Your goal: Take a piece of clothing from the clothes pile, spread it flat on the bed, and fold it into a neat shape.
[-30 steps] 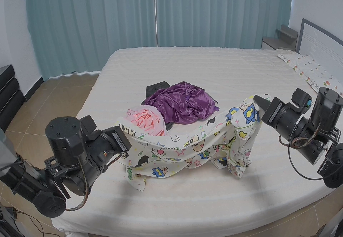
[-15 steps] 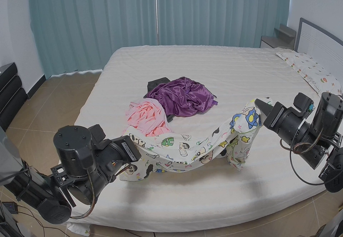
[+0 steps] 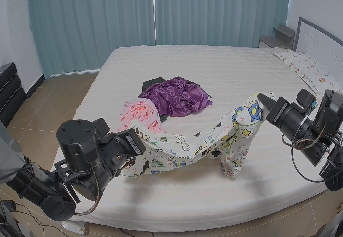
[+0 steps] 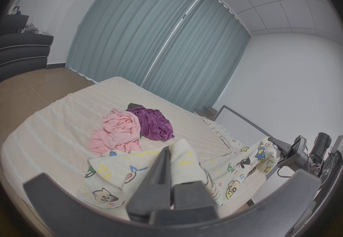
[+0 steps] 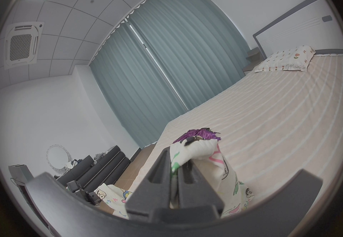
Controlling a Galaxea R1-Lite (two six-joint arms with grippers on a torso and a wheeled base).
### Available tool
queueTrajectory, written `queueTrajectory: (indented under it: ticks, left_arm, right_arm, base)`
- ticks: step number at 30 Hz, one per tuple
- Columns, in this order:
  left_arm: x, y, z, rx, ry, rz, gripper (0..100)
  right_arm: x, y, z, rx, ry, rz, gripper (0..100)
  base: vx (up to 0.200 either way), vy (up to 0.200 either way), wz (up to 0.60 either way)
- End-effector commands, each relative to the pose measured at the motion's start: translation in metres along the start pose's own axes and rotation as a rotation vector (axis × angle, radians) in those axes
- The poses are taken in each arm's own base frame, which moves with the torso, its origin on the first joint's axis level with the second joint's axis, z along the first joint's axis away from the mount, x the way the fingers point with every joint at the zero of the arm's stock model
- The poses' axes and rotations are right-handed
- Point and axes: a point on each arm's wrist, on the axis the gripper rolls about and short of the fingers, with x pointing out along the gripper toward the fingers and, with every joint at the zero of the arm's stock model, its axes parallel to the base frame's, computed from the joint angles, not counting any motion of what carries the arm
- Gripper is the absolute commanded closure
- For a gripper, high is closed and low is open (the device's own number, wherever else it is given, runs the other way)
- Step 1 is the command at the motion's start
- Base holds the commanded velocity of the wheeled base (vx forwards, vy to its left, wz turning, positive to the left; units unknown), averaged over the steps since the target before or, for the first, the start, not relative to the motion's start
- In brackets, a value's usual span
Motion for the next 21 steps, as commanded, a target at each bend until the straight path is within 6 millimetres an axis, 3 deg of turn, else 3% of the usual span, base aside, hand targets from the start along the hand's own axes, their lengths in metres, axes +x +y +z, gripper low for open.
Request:
queueTrajectory:
  ticks: [1, 21]
  left_arm:
    - [0.001, -0.001, 0.000, -0.001, -0.003, -0.003, 100]
    - [0.016, -0.009, -0.009, 0.015, 0.009, -0.015, 100]
  right_arm:
    - [0.000, -0.002, 0.004, 0.001, -0.013, -0.008, 100]
    - [0.005, -0.008, 0.003, -0.001, -0.013, -0.031, 100]
  base:
    - [0.000, -0.200, 0.00]
    - [0.000, -0.200, 0.00]
